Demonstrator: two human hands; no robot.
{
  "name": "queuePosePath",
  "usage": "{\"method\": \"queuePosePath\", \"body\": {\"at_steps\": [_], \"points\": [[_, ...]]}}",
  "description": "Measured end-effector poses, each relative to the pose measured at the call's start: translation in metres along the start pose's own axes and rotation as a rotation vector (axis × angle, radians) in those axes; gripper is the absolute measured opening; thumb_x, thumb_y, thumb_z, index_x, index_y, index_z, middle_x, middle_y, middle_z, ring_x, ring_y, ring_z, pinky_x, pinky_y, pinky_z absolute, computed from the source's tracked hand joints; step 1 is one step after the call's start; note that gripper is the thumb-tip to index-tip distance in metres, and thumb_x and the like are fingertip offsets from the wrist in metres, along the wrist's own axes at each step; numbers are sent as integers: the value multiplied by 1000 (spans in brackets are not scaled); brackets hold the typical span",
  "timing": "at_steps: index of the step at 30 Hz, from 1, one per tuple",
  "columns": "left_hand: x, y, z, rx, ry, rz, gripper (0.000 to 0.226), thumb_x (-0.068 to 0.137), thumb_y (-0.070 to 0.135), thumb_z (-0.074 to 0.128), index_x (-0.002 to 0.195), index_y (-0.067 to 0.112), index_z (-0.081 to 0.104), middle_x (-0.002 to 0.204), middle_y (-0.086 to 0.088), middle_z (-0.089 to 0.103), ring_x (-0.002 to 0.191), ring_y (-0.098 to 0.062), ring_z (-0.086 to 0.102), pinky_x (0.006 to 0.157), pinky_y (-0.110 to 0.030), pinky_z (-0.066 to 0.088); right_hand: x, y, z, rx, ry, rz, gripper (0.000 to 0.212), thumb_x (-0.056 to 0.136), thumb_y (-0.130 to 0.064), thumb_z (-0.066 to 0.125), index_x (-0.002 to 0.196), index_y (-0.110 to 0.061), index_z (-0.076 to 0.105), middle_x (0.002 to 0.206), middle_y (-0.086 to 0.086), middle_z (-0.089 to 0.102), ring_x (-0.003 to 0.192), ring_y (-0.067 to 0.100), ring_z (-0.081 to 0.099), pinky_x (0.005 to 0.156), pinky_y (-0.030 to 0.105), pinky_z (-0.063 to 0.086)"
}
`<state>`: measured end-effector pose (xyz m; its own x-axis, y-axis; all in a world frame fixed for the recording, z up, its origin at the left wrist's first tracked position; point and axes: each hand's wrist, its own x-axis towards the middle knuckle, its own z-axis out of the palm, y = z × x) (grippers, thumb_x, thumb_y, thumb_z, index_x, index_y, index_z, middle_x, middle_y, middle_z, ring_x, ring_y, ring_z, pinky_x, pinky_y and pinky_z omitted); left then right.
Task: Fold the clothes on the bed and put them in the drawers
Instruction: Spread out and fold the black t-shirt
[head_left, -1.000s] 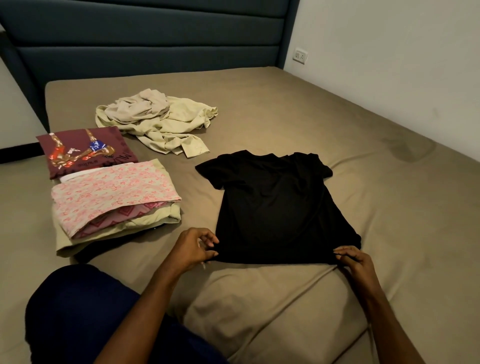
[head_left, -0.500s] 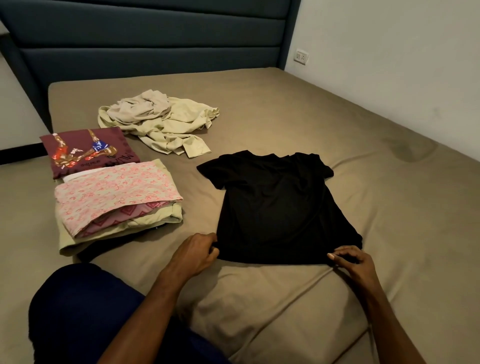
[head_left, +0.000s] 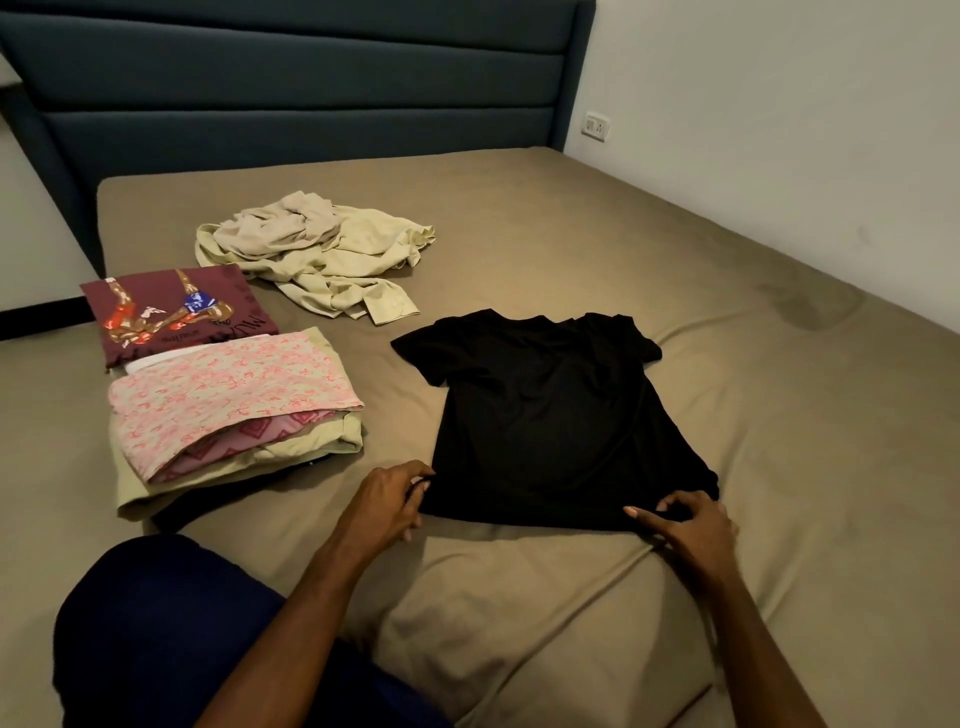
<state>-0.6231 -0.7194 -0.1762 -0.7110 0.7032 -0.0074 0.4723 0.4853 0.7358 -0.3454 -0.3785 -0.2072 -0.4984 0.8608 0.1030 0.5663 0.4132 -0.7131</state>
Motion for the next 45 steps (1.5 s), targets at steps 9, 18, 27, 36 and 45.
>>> {"method": "queuePosePath", "body": {"at_steps": [9,18,27,36,45], "points": [[0,4,0,-167,-17,-44,24,64,7,93,70,20,74,63,2,72,55,-9,64,59,-24,53,-61,-120,112,-132,-179,-573,47,76,-75,69,101,-35,70,105,-17,62,103,9,54,92,34,35],[-8,8,-9,-416,88,4,29,57,10,79,81,26,79,73,-5,75,66,-19,66,67,-35,55,-69,-166,144,-170,-220,-706,31,77,-30,61,105,-26,75,102,-9,65,93,17,58,73,32,50],[-13,6,-15,-114,176,29,31,68,3,78,82,30,75,58,6,57,56,-9,56,56,-20,43,-1,-77,73,-427,54,-223,51,58,3,71,106,-14,78,99,12,67,92,38,63,67,41,56],[-7,-5,-17,-343,189,-89,41,99,-9,44,114,16,74,64,-11,73,54,-28,72,47,-29,55,43,30,-44,-389,341,132,34,77,-12,58,105,-18,75,96,17,63,89,42,58,73,45,54],[8,5,-13,-730,230,-345,39,104,-5,27,123,4,60,87,-28,71,54,-34,70,41,-30,56,78,17,-29,415,243,333,37,79,6,51,103,-1,77,99,20,75,99,41,71,94,48,58]]}}
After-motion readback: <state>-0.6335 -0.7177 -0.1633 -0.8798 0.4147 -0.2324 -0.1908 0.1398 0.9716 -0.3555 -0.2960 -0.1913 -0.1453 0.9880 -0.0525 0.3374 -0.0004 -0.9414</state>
